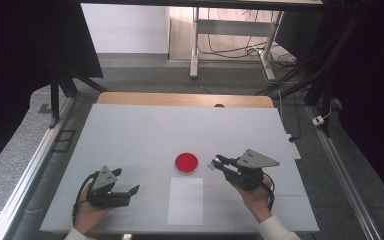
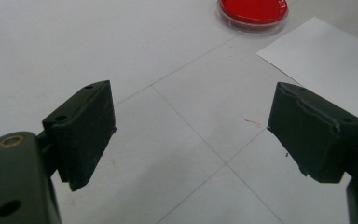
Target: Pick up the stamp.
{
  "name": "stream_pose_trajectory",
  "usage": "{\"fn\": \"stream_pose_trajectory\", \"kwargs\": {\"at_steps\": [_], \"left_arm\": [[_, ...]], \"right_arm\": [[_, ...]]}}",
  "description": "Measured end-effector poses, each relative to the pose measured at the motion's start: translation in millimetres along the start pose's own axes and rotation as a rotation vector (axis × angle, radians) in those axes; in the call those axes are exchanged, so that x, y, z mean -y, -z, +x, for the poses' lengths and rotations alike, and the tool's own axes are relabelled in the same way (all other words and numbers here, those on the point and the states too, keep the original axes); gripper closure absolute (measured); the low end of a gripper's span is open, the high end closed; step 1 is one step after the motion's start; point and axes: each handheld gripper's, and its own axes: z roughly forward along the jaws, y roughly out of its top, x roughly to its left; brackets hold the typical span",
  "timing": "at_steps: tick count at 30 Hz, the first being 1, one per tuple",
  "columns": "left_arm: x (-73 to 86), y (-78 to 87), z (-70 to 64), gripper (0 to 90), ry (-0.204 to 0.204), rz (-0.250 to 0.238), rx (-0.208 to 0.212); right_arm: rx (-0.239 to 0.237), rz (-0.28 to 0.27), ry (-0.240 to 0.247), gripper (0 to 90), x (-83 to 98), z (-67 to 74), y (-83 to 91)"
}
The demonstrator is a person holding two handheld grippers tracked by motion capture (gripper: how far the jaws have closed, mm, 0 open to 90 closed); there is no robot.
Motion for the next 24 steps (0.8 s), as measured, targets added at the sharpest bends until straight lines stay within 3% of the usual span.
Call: {"fn": "stream_pose_trajectory", "kwargs": {"at_steps": [9,17,24], "left_arm": [[-0.1,0.3,-1.7,14.9,-0.003,0.000,0.004],[0.4,1.3,-1.5,14.9,-0.002,-0.002,-0.004],[0.5,1.3,-2.1,14.9,-0.005,-0.001,-0.006]], "right_arm": [[-0.038,-0.009,-0.033,75.0,-6.7,8.6,-20.2],[-0.078,-0.001,-0.007,74.9,-9.1,19.2,-32.7],[-0.114,0.004,-0.013,75.0,-7.4,23.7,-40.4]]}}
